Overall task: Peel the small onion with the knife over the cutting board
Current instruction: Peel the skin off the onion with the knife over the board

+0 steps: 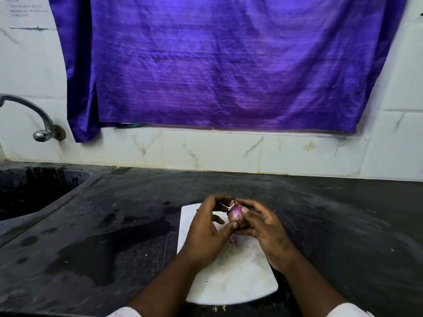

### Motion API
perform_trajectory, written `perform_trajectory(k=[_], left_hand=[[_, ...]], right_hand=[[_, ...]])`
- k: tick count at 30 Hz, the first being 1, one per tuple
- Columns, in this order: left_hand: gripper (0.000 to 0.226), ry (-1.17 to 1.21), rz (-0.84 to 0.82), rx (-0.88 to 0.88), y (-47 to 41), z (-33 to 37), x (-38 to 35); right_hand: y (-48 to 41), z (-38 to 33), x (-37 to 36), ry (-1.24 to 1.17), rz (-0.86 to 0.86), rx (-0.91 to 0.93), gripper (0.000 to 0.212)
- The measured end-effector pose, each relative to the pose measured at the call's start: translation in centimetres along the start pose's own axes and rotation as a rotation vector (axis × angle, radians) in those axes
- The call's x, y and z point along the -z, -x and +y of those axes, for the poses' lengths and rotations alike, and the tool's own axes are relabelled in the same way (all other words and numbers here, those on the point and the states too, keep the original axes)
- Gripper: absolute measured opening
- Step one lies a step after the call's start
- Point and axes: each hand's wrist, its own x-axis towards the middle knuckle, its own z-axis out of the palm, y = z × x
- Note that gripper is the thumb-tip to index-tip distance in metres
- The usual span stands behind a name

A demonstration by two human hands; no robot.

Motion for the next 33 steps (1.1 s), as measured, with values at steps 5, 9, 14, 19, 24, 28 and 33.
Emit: perform_trajectory(k=[5,9,14,19,24,28,33], left_hand=[[0.058,-0.049,-0.021,-0.023,0.03,-0.16,0.04],[0.06,-0.066,-0.049,-0.046,0.1,-0.18,0.04],[0.064,-0.124,-0.066,-0.085,0.15,-0.04,-0.02],[0.075,-0.135,-0.076,-0.093,0.2,0.31,0.1],[0.079,-0.163,-0.101,-0.066,0.22,0.34,0.16],[0.08,-0.166,-0.117,-0.058,0.29,0.26,0.17],[0.083,-0.186,-0.115,-0.086,0.42,0.47,0.12]], right_hand=[[0.09,-0.06,-0.06,0.013,-0.024,-0.002,0.028],[-0.02,0.14,-0.08,-0.003,-0.031,-0.001,0.026],[-0.08,0.35,-0.18,-0.002,-0.02,0.018,0.024],[0.07,0.12,-0.17,-0.006,-0.032,0.025,0.026],[0.17,0.12,-0.07,0.027,-0.047,0.027,0.026],[0.13,0.23,-0.07,0.042,-0.05,0.028,0.026],[0.08,0.24,-0.17,0.034,-0.035,0.027,0.025]])
